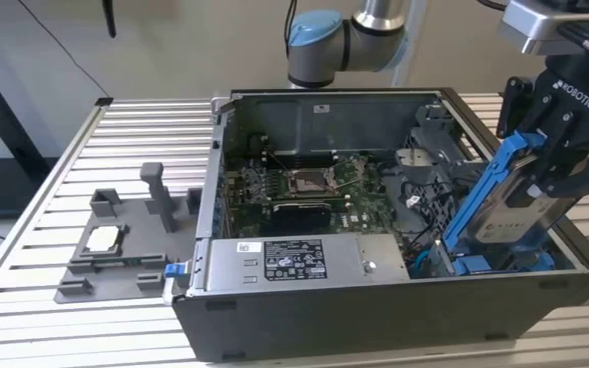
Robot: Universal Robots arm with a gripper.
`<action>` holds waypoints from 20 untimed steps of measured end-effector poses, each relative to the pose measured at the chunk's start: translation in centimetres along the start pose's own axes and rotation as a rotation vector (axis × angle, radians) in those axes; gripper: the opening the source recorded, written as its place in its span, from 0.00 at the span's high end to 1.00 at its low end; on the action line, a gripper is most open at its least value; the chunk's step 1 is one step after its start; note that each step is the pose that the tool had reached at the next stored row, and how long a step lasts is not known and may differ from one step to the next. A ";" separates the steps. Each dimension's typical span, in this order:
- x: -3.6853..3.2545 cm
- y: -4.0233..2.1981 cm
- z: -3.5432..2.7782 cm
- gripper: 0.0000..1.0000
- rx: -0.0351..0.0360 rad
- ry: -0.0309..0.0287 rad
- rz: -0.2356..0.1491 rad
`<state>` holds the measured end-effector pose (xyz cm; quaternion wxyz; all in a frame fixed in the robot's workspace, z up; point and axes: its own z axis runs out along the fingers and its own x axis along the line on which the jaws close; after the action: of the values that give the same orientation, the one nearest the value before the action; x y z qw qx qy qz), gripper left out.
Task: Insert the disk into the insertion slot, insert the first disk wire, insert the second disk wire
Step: 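Insert the disk into the insertion slot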
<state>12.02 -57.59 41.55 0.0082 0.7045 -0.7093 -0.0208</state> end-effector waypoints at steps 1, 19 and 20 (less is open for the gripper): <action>0.00 -0.01 0.06 0.67 0.0000 -0.0034 -0.001; 0.58 -0.15 1.54 0.67 0.0004 -0.0137 -0.003; 0.58 -0.16 1.72 0.67 0.0004 -0.0137 -0.003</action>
<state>12.10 -58.14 39.82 0.0031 0.7053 -0.7084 -0.0255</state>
